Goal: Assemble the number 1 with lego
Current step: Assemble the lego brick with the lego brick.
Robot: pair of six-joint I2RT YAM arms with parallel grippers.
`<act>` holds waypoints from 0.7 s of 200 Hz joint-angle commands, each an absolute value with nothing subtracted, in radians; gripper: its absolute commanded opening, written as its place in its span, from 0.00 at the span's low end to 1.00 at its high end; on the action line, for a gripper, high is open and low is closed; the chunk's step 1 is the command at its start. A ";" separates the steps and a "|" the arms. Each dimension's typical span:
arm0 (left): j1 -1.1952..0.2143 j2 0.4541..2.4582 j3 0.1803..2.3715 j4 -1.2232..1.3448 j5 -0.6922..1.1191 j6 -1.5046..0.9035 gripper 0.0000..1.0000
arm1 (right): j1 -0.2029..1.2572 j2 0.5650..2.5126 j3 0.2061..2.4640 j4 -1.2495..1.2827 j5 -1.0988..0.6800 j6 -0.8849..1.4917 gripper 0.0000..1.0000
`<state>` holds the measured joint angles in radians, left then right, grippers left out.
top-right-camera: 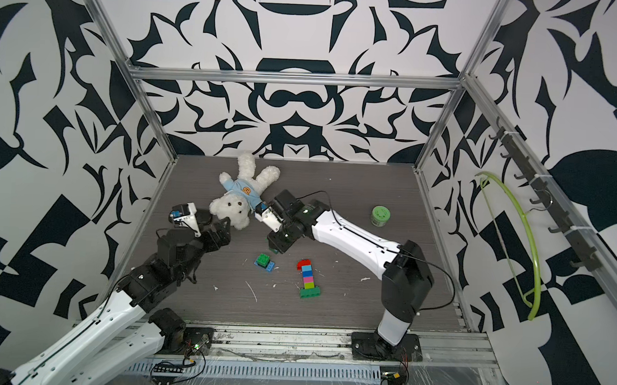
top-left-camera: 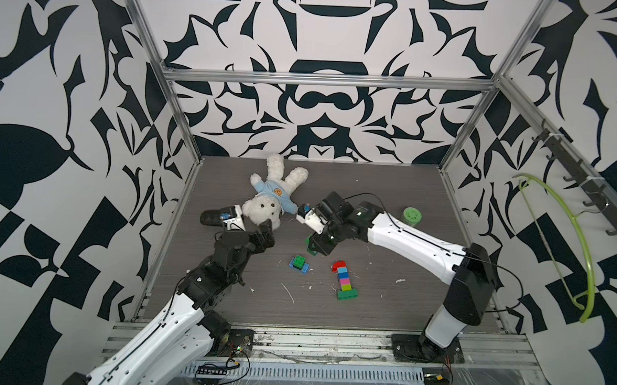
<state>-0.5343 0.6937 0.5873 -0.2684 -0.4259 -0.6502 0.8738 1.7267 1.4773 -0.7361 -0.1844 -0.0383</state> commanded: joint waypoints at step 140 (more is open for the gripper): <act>-0.206 0.802 0.551 -0.505 -0.002 -0.907 1.00 | 0.996 1.884 1.592 -0.694 -0.084 -0.081 0.14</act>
